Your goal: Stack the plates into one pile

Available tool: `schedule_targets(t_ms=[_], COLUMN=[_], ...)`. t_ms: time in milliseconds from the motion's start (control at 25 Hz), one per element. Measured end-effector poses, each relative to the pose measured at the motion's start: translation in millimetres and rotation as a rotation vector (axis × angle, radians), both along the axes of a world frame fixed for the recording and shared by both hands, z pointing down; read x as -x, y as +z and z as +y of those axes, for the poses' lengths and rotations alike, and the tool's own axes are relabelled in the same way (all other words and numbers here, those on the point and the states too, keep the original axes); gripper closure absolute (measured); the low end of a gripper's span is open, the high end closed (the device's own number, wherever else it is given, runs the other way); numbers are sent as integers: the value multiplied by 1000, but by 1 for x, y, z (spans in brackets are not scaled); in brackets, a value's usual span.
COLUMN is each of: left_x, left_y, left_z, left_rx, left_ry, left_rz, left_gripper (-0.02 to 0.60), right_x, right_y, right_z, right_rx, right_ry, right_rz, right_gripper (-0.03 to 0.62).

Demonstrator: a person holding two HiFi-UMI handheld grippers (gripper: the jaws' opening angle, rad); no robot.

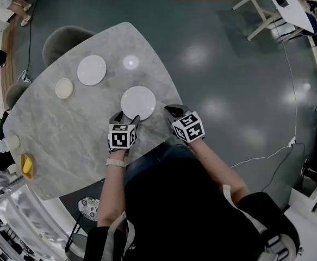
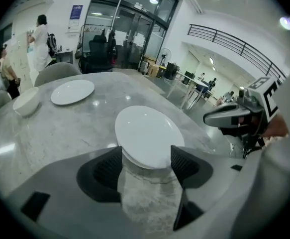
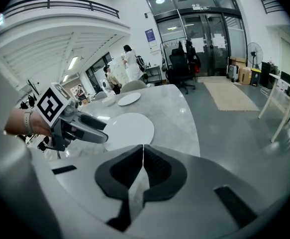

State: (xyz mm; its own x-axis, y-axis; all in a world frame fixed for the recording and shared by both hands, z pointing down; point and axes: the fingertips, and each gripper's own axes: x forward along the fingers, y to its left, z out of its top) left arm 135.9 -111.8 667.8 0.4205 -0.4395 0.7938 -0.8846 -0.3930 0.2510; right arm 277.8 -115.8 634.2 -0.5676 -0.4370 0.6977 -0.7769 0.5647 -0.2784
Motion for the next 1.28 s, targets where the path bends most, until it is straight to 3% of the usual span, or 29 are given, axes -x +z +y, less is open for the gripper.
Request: schedule_targets(t_ms=[160,280,520,840,960,1280], left_x=[-5,-6,5,31,47,113], left_y=[4,2,-5,-15,-18,-29], left_z=[1,-1,-3,0,-2,-30], left_rx=[-14,-25,-40,-14,-24,-91], left_ry=[92,103,62,-45,-58,-119], left_rz=[-54,-81,-100,-35,-30,-84], left_gripper=[282,282,281,287,325,526], right_x=[0,-3,-6,20,40,105], right_y=[0,-1,-3,-7,-11,-27], right_z=[1,1,4,-6,-18,-66], right_rx=[-2,-3,-4,8,0,-32], right_ry=[0,2,4,-32,-58,-121], right_rz=[4,5,2,-11,-19,-27], right_gripper=[576,576,576,576,576,576])
